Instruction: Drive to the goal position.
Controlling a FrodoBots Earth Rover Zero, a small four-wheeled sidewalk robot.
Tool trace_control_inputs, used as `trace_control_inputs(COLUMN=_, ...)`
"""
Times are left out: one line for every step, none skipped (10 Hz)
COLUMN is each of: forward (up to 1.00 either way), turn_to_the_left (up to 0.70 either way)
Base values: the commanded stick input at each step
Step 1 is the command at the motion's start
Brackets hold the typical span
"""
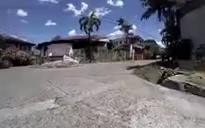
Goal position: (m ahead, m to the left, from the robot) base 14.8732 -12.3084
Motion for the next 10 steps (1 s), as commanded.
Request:
trace_control_inputs(forward=1.0, turn_to_the_left=0.04)
trace_control_inputs(forward=1.0, turn_to_the_left=0.08)
trace_control_inputs(forward=1.0, turn_to_the_left=0.07)
trace_control_inputs(forward=1.0, turn_to_the_left=0.12)
trace_control_inputs(forward=1.0, turn_to_the_left=-0.15)
trace_control_inputs(forward=1.0, turn_to_the_left=-0.38)
trace_control_inputs(forward=1.0, turn_to_the_left=-0.4)
trace_control_inputs(forward=1.0, turn_to_the_left=-0.27)
trace_control_inputs(forward=1.0, turn_to_the_left=0.0)
trace_control_inputs(forward=1.0, turn_to_the_left=0.01)
